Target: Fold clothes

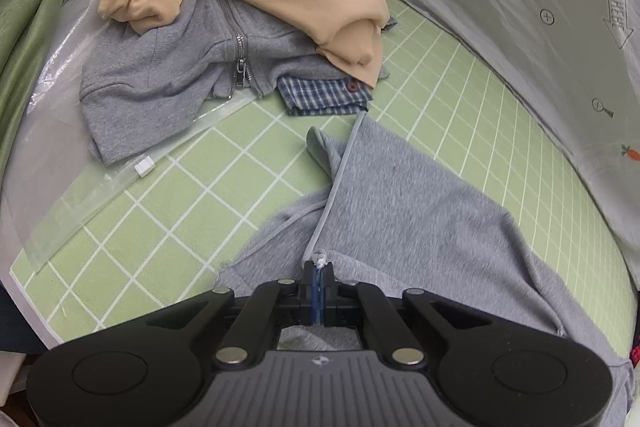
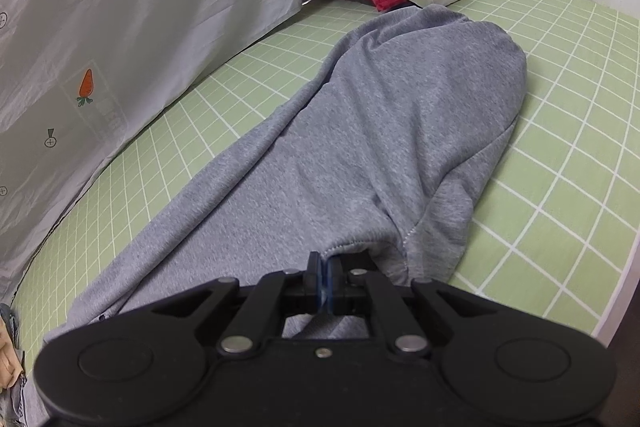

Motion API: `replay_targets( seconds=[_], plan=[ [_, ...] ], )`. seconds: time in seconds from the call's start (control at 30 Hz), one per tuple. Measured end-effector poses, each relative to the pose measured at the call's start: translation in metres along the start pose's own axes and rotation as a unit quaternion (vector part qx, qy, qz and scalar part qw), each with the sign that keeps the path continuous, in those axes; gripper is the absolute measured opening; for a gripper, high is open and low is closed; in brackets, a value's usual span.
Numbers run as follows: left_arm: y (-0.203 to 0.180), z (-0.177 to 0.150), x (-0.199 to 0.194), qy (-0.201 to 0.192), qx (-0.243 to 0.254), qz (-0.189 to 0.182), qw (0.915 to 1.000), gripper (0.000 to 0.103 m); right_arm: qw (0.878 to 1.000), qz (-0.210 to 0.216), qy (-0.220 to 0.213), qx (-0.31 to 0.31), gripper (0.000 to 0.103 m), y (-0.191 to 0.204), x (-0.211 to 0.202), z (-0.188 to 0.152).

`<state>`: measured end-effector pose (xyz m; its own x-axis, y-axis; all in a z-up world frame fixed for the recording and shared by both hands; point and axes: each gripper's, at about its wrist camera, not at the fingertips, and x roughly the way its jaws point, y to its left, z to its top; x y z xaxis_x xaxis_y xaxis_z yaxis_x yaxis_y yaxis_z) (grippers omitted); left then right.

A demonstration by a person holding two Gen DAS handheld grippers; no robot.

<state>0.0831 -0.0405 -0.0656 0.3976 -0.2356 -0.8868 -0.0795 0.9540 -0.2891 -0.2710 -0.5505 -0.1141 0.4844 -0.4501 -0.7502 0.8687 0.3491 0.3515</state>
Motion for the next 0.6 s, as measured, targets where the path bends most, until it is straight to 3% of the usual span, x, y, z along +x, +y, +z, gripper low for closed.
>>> replay_targets(
  seconds=[0.23, 0.4, 0.5, 0.6],
  plan=[
    [-0.002, 0.018, -0.021, -0.046, -0.015, -0.030, 0.9984, 0.000, 1.000, 0.017, -0.019, 0.002, 0.002, 0.000, -0.023, 0.010],
    [0.024, 0.003, -0.008, -0.030, -0.038, 0.001, 0.9988, 0.000, 0.999, 0.026, -0.044, 0.011, 0.002, -0.002, -0.065, 0.012],
    [0.040, -0.006, 0.000, -0.021, -0.052, 0.020, 0.9982, 0.000, 1.000, 0.020, -0.009, 0.000, 0.002, -0.004, -0.060, 0.000],
    [0.056, -0.016, 0.008, -0.011, -0.066, 0.039, 0.9970, 0.001, 0.998, -0.002, 0.058, -0.005, 0.003, -0.008, -0.032, -0.014]
  ],
)
